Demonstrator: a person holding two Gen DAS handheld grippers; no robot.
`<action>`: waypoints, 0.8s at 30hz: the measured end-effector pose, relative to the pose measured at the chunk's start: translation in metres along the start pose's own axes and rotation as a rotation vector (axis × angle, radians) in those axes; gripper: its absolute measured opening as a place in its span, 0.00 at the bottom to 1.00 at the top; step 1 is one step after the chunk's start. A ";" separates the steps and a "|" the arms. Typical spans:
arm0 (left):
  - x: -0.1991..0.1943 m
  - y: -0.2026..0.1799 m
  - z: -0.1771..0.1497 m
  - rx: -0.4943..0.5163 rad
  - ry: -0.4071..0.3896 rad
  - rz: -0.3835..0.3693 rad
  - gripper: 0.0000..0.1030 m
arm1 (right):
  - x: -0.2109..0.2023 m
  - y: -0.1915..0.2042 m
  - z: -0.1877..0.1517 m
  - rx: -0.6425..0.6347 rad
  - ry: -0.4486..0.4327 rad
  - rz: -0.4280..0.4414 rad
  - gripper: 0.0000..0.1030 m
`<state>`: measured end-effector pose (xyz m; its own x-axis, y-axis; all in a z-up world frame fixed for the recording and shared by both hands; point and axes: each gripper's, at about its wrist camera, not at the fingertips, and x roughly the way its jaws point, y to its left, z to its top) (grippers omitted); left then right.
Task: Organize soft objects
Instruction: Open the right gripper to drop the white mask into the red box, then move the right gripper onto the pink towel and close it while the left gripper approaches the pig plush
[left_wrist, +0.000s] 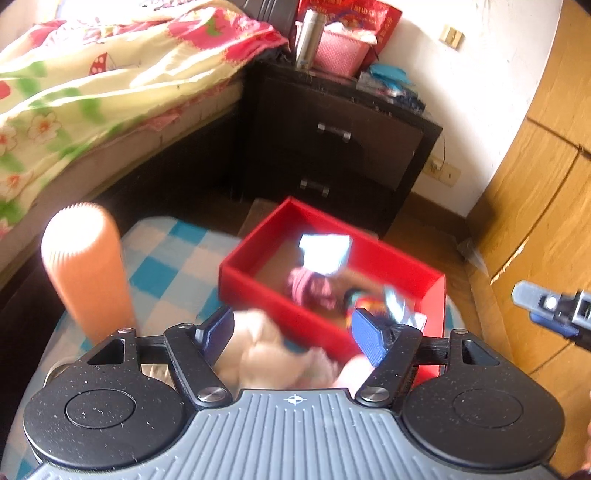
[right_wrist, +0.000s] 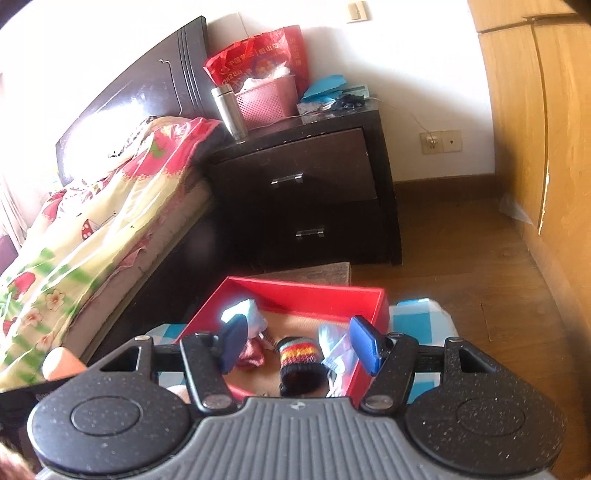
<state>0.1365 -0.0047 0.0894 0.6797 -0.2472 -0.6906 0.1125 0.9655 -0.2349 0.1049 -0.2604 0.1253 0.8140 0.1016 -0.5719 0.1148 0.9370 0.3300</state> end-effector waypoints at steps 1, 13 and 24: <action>0.000 0.001 -0.006 0.004 0.014 0.004 0.69 | -0.002 0.001 -0.003 0.001 0.008 0.004 0.38; 0.014 -0.002 -0.045 0.073 0.161 -0.053 0.69 | -0.007 0.006 -0.047 -0.021 0.115 -0.003 0.38; 0.000 0.005 -0.030 0.010 0.142 -0.122 0.70 | 0.038 -0.007 -0.110 -0.095 0.385 -0.026 0.39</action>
<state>0.1152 -0.0021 0.0670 0.5512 -0.3710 -0.7474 0.1957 0.9282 -0.3164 0.0721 -0.2261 0.0191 0.5364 0.1782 -0.8250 0.0653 0.9658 0.2510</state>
